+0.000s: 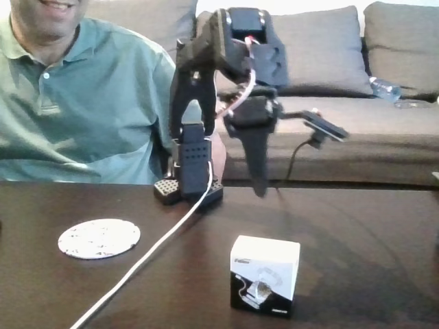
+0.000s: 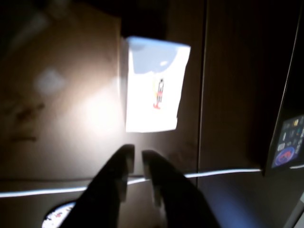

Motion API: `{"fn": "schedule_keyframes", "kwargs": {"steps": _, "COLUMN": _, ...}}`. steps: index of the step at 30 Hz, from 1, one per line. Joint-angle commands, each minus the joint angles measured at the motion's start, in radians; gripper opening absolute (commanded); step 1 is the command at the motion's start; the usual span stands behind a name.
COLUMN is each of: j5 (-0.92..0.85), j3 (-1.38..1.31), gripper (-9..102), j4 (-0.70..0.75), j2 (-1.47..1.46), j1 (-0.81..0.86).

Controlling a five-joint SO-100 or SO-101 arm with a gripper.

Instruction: Grasp a servo box and put it on the zirlivani.

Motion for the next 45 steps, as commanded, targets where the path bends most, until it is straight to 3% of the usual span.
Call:
{"fn": "schedule_keyframes", "kwargs": {"steps": 1, "j5": 0.025, "j3": -0.080, "gripper": 1, "j4": -0.015, "j2": -0.021, "j1": -0.002}}
{"fn": "schedule_keyframes", "kwargs": {"steps": 10, "j5": 0.071, "j3": -0.078, "gripper": 3, "j4": -0.035, "j2": -0.144, "j1": -0.012}}
{"fn": "schedule_keyframes", "kwargs": {"steps": 17, "j5": 0.035, "j3": -0.092, "gripper": 25, "j4": 0.011, "j2": -0.144, "j1": -0.037}}
{"fn": "schedule_keyframes", "kwargs": {"steps": 28, "j5": 0.002, "j3": -0.071, "gripper": 34, "j4": 0.061, "j2": -0.043, "j1": -0.005}}
{"fn": "schedule_keyframes", "kwargs": {"steps": 45, "j5": -0.006, "j3": 0.140, "gripper": 34, "j4": -0.114, "j2": -0.048, "j1": -0.017}}
